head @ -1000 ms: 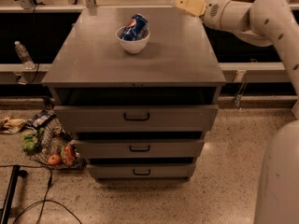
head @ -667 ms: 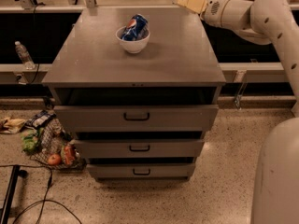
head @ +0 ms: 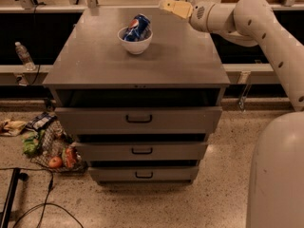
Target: Pick pepsi can from white bowl and place on counter
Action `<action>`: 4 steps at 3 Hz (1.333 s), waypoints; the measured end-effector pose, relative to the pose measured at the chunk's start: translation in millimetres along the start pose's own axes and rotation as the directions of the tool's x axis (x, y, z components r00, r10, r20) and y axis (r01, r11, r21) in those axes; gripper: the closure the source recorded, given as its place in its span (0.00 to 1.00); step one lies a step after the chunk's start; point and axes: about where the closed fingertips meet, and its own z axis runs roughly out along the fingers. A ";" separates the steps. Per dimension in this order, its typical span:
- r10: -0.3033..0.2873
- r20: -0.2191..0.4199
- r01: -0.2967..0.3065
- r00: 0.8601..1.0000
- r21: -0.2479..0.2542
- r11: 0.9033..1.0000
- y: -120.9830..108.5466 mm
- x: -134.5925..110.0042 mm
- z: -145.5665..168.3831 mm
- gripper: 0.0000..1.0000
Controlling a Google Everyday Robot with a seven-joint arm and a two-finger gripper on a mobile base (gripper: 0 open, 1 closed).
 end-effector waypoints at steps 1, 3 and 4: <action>0.023 -0.027 -0.023 0.999 0.002 1.000 5.6 10.6 24.9 0.17; 0.020 -0.055 -0.021 0.998 -0.031 0.999 24.4 20.4 71.8 0.43; 0.027 -0.068 -0.030 0.997 -0.049 0.998 28.9 27.3 85.0 0.38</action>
Offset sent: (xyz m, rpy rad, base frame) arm 0.0315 0.0687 -0.0091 -0.0055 0.0336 0.0318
